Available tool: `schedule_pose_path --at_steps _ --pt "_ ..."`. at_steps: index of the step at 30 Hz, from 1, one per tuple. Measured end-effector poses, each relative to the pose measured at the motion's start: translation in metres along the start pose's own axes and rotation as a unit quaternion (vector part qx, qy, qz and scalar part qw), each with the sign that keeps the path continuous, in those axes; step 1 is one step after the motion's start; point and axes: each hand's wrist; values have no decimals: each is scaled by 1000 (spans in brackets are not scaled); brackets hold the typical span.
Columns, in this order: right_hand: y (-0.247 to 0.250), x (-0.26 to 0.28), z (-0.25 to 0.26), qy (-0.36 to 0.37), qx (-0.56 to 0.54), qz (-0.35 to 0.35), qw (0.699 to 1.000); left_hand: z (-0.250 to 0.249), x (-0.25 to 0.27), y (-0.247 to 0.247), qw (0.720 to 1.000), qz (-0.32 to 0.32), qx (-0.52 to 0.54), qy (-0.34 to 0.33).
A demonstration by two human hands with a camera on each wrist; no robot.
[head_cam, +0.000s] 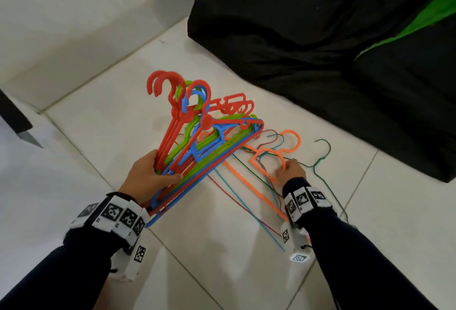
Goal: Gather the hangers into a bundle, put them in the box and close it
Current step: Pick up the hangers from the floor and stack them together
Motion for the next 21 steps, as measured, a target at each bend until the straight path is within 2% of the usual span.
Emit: schedule_pose_path --at_steps 4,10,15,18,21 --pt "26 -3 -11 13 -29 -8 999 8 9 -5 999 9 -48 15" --pt "77 14 -22 82 -34 -45 995 5 24 9 1000 1 -9 19" --pt "110 55 -7 197 -3 30 980 -18 41 35 999 -34 -23 -13" --pt "119 88 9 259 37 12 965 -30 59 49 997 -55 -44 -25" --pt "125 122 23 347 30 10 937 -42 78 63 995 -62 -73 -40"
Point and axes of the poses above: each hand's wrist, its own x-axis away from the middle knuckle, its own y-axis out of the back of the hand, z = x × y, and after that the axes turned 9 degrees about -y, right-handed
